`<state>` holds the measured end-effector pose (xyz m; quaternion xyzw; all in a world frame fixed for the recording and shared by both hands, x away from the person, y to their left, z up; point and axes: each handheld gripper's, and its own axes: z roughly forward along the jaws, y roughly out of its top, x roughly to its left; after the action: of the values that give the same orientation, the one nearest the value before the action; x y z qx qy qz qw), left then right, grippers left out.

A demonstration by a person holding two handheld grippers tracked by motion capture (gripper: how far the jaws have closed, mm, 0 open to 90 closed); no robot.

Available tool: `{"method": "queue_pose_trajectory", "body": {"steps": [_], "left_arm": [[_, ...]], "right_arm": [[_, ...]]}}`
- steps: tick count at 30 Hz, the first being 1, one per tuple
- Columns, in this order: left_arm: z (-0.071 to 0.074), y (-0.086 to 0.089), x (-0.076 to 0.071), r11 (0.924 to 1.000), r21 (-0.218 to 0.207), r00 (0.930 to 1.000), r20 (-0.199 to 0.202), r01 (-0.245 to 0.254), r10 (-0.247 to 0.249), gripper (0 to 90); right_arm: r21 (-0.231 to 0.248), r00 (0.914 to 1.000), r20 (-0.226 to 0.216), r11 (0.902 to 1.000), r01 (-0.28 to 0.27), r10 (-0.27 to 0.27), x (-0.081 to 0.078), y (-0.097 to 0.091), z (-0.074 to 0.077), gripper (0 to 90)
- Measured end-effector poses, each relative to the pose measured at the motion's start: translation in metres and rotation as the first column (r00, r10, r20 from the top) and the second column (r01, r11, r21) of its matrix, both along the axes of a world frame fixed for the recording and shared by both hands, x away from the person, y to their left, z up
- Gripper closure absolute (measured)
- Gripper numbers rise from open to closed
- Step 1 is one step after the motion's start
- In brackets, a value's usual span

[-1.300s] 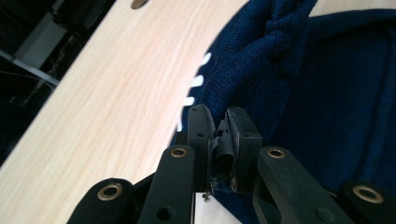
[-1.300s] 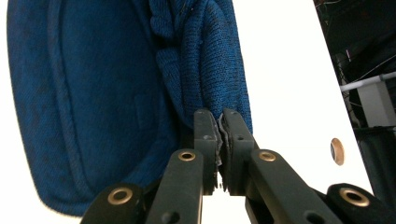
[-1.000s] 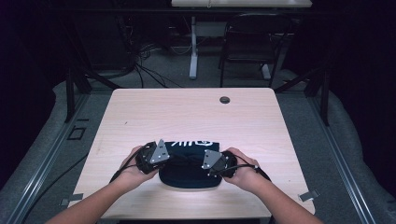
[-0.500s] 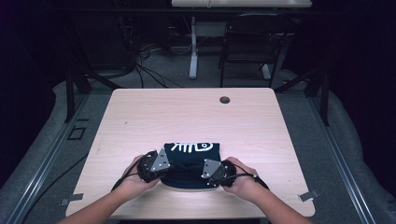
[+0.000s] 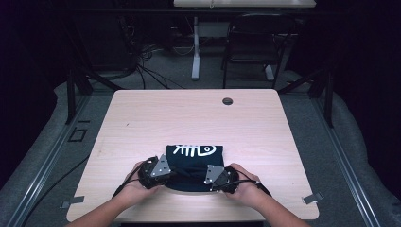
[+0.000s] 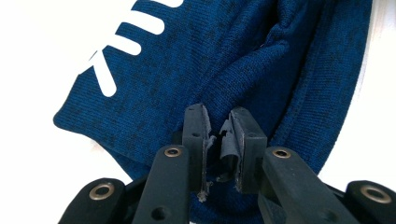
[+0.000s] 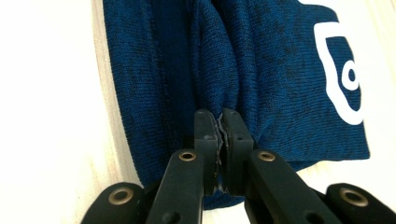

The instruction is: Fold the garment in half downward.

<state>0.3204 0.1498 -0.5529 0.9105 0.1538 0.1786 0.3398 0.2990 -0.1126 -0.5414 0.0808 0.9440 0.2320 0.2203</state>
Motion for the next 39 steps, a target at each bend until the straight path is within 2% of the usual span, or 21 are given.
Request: {"method": "queue_pose_trajectory", "body": {"steps": [12,14,17,19,22,27,28,32,33,39], "left_arm": [[0.000,0.002,-0.001,0.9996,-0.024,0.9995,-0.029,-0.012,0.012,75.5],[0.003,0.004,-0.001,0.9982,-0.056,0.9985,-0.052,-0.022,0.019,72.3],[0.004,0.005,-0.002,0.9975,-0.067,0.9979,-0.062,-0.022,0.018,70.3],[0.006,0.006,-0.003,0.9946,-0.099,0.9961,-0.086,-0.030,0.022,67.7],[0.009,0.008,-0.003,0.9921,-0.121,0.9941,-0.105,-0.036,0.023,65.7],[0.016,0.011,-0.004,0.9900,-0.133,0.9938,-0.106,-0.047,0.032,60.8],[0.018,0.012,-0.004,0.9899,-0.133,0.9937,-0.106,-0.049,0.035,60.1],[0.023,0.016,-0.005,0.9852,-0.155,0.9928,-0.105,-0.073,0.057,57.0],[0.025,0.018,-0.005,0.9841,-0.160,0.9927,-0.105,-0.076,0.060,56.4],[0.032,0.028,-0.005,0.9797,-0.174,0.9916,-0.098,-0.101,0.085,54.3]], "right_arm": [[0.015,0.9999,-0.003,0.9998,0.010,-0.010,-0.001,-0.001,0.001,84.1],[0.025,0.9999,-0.006,0.9996,0.014,-0.014,-0.002,-0.001,0.003,81.5],[0.042,0.9997,-0.010,0.9988,0.023,-0.023,-0.004,-0.003,0.005,79.7],[0.065,0.9994,-0.014,0.9974,0.031,-0.030,-0.005,-0.005,0.008,78.5],[0.084,0.9990,-0.025,0.9957,0.038,-0.036,-0.005,-0.007,0.010,77.9],[0.096,0.9983,-0.036,0.9942,0.049,-0.045,-0.007,-0.012,0.016,75.6],[0.111,0.9980,-0.041,0.9924,0.053,-0.049,-0.008,-0.013,0.016,74.7],[0.143,0.9968,-0.049,0.9872,0.070,-0.064,-0.010,-0.017,0.021,73.0],[0.139,0.9966,-0.053,0.9878,0.070,-0.064,-0.010,-0.019,0.023,72.1],[0.196,0.9927,-0.079,0.9748,0.106,-0.092,-0.008,-0.026,0.034,69.0]]}}
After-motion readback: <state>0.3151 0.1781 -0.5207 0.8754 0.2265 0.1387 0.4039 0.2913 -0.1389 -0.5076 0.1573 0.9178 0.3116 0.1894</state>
